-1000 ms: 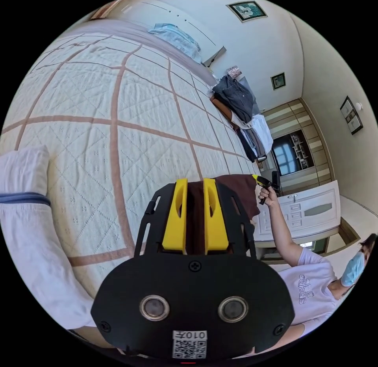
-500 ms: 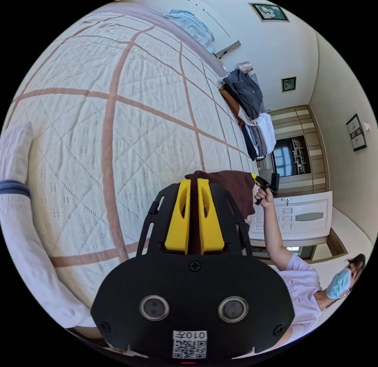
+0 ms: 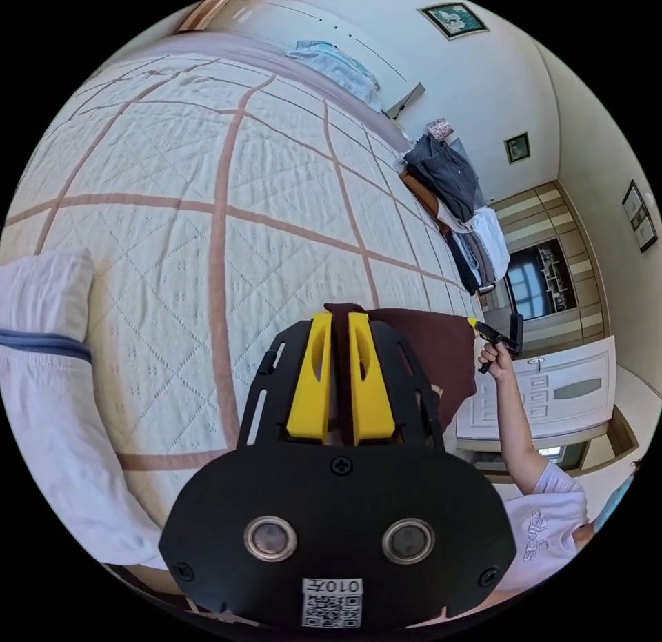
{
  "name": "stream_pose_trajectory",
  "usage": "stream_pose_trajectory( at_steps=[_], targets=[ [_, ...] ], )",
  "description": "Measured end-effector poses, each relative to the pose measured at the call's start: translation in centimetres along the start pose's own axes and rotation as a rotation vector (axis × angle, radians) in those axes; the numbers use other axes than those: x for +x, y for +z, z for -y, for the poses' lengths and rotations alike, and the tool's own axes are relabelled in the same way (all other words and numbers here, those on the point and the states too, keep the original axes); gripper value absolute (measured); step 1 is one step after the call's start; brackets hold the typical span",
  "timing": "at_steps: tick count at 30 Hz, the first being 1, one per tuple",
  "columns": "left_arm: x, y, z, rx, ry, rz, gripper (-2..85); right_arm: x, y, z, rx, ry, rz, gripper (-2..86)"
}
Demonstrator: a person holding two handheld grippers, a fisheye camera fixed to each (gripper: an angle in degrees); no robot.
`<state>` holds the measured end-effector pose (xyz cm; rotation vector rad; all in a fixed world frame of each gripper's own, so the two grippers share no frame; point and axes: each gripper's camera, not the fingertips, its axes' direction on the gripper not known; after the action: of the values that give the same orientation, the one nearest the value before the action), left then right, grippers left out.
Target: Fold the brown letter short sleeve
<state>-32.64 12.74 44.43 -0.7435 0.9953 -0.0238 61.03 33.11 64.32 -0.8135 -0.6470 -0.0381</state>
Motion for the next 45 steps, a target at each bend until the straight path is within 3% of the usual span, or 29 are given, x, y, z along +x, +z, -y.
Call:
stream_pose_trajectory(
  at_steps=[3,7,10,13,17,23,28,31,35,39,45],
  targets=[
    [0.3,-2.2,-3.1,0.082,0.002,0.016,4.5,0.2,-2.6,-3.0,0.064,-0.014,0.056,3.0],
    [5.7,-4.2,-9.4,0.133,0.192,0.097,5.0,-5.4,-4.8,-8.1,0.163,-0.219,0.036,3.5],
    [9.3,-0.2,-12.7,-0.003,0.322,0.119,5.2,-7.6,-2.1,-10.6,0.130,-0.250,0.044,5.5],
    [9.3,4.0,-14.8,-0.073,0.313,0.141,4.9,-6.8,1.6,-12.0,0.028,-0.179,0.016,5.0],
    [8.3,4.1,-16.8,0.029,0.211,0.046,4.7,-6.6,-0.8,-15.0,0.166,-0.100,0.099,5.5],
    [20.1,3.9,-23.3,0.158,0.530,0.248,6.6,-10.8,-2.6,-22.8,0.230,-0.229,-0.099,8.3],
    [32.7,13.8,-29.3,0.031,0.983,0.375,8.8,-11.6,1.1,-26.1,0.130,-0.255,-0.168,9.2],
    [38.3,19.9,-32.1,-0.029,1.149,0.367,9.8,-12.5,2.1,-26.3,0.137,-0.285,-0.243,8.2],
    [44.1,25.8,-34.9,-0.062,1.277,0.354,10.7,-12.4,1.7,-25.6,0.125,-0.288,-0.146,4.9],
    [49.1,31.5,-38.4,-0.057,1.423,0.468,11.1,-13.0,-0.1,-25.8,0.113,-0.330,-0.126,3.9],
    [52.1,36.3,-40.8,0.053,1.431,0.675,9.5,-13.5,-2.4,-25.6,0.068,-0.405,-0.058,3.3]
  ],
)
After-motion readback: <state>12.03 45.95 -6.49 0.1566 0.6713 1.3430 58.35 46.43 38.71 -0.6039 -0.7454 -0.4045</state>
